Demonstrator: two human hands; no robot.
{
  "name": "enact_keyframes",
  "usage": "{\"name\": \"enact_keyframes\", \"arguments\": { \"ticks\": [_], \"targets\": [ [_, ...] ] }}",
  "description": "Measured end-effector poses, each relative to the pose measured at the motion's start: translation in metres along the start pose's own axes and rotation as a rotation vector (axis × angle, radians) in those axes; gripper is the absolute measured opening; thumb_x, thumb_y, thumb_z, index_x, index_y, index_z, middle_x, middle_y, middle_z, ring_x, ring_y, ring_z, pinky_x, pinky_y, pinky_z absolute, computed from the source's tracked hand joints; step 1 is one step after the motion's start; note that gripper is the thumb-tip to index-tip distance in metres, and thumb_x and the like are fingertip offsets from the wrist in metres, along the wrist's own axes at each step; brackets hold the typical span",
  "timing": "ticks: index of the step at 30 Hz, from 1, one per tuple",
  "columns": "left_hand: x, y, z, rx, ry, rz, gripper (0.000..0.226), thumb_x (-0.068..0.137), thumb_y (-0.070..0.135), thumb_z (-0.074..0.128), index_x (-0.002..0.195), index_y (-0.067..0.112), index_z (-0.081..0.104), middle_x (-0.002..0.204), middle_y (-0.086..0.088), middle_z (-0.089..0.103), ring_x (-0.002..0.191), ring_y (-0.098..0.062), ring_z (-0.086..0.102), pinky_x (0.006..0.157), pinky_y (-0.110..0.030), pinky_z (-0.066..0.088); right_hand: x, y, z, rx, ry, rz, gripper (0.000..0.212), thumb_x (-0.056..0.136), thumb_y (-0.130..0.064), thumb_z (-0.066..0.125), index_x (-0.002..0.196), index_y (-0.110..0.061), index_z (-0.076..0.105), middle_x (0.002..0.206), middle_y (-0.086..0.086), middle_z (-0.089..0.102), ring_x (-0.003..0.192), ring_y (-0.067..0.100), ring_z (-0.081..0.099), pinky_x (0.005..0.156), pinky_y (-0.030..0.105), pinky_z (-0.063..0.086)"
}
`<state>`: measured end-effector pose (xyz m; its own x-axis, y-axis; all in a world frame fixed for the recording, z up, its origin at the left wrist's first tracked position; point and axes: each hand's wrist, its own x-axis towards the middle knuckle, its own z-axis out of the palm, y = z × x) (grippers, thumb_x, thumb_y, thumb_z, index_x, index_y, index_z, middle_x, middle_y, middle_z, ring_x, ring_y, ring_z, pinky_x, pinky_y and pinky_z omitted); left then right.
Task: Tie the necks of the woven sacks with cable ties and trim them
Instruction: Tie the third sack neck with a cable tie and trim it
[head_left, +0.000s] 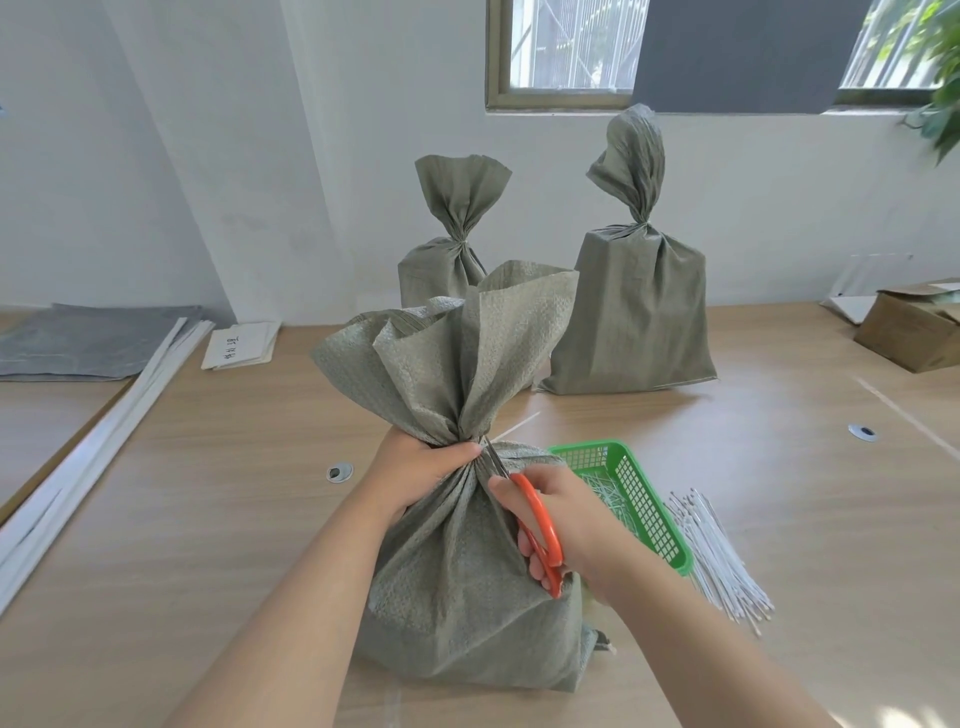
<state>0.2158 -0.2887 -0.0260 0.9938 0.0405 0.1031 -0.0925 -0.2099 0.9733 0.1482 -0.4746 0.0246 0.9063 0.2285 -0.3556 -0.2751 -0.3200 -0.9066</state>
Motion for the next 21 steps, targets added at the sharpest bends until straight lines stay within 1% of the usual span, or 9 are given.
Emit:
{"name": "enact_keyframes", "arguments": {
  "ticks": [3, 5, 9, 11, 14, 16, 18, 21],
  "targets": [
    [0.0, -0.001, 0.0, -0.014, -0.01, 0.003, 0.031, 0.078, 0.01, 0.084, 0.106, 0.022, 0.077, 0.104, 0.01, 0.078, 0.102, -0.002, 0.07, 0.09, -0.022, 0.052, -0.001, 0.0, 0.0, -0.018, 0.005, 0.001, 0.035, 0.095, -0.045, 0.059, 0.098, -0.01, 0.059, 0.062, 0.012, 0.057, 0.037, 0.019, 0.051, 0.037, 0.023, 0.043],
    [0.0, -0.001, 0.001, -0.021, -0.018, 0.008, 0.031, 0.077, 0.011, 0.084, 0.104, 0.024, 0.077, 0.105, 0.01, 0.078, 0.104, -0.004, 0.07, 0.093, -0.025, 0.052, -0.002, 0.001, 0.0, -0.047, 0.018, -0.008, 0.033, 0.095, -0.045, 0.058, 0.096, -0.011, 0.059, 0.062, 0.011, 0.058, 0.036, 0.018, 0.051, 0.037, 0.024, 0.043],
    [0.0, 0.001, 0.003, -0.009, -0.026, 0.019, 0.031, 0.079, 0.008, 0.083, 0.102, 0.028, 0.076, 0.102, 0.012, 0.078, 0.101, 0.0, 0.07, 0.089, -0.021, 0.051, -0.004, 0.004, 0.003, -0.062, 0.054, -0.022, 0.032, 0.097, -0.041, 0.057, 0.093, -0.009, 0.058, 0.06, 0.012, 0.056, 0.034, 0.018, 0.048, 0.034, 0.023, 0.04],
    [0.0, 0.001, 0.003, -0.006, -0.03, 0.01, 0.031, 0.078, 0.009, 0.084, 0.102, 0.028, 0.076, 0.102, 0.013, 0.078, 0.101, 0.001, 0.069, 0.088, -0.021, 0.051, -0.004, 0.005, 0.004, -0.072, 0.067, -0.028, 0.032, 0.097, -0.04, 0.056, 0.093, -0.009, 0.058, 0.058, 0.011, 0.055, 0.033, 0.018, 0.047, 0.034, 0.023, 0.04],
    [0.001, 0.001, 0.004, 0.002, -0.038, 0.005, 0.03, 0.078, 0.012, 0.085, 0.102, 0.028, 0.076, 0.103, 0.012, 0.078, 0.103, -0.002, 0.07, 0.09, -0.024, 0.052, -0.002, 0.008, 0.005, -0.105, 0.1, -0.03, 0.03, 0.096, -0.039, 0.056, 0.088, -0.01, 0.057, 0.052, 0.006, 0.053, 0.032, 0.016, 0.045, 0.036, 0.024, 0.04],
    [0.0, 0.002, 0.004, 0.011, -0.042, 0.006, 0.029, 0.078, 0.012, 0.084, 0.099, 0.03, 0.076, 0.1, 0.014, 0.078, 0.1, 0.002, 0.069, 0.087, -0.02, 0.051, -0.002, 0.01, 0.007, -0.086, 0.127, -0.021, 0.029, 0.096, -0.037, 0.057, 0.083, -0.012, 0.056, 0.049, 0.002, 0.049, 0.03, 0.013, 0.042, 0.036, 0.023, 0.037],
    [-0.001, 0.002, 0.004, 0.005, -0.043, 0.009, 0.03, 0.079, 0.01, 0.083, 0.101, 0.03, 0.076, 0.1, 0.015, 0.077, 0.1, 0.003, 0.069, 0.086, -0.019, 0.051, -0.003, 0.01, 0.008, -0.045, 0.136, -0.019, 0.027, 0.096, -0.037, 0.058, 0.085, -0.012, 0.058, 0.05, 0.002, 0.049, 0.031, 0.013, 0.041, 0.035, 0.021, 0.036],
    [-0.001, 0.002, 0.004, -0.003, -0.056, -0.001, 0.03, 0.079, 0.011, 0.083, 0.106, 0.024, 0.076, 0.104, 0.011, 0.078, 0.102, -0.001, 0.07, 0.089, -0.022, 0.051, -0.006, 0.011, 0.008, -0.026, 0.143, -0.025, 0.028, 0.094, -0.041, 0.059, 0.092, -0.013, 0.062, 0.053, 0.005, 0.054, 0.033, 0.016, 0.046, 0.035, 0.022, 0.04]
  ]
}}
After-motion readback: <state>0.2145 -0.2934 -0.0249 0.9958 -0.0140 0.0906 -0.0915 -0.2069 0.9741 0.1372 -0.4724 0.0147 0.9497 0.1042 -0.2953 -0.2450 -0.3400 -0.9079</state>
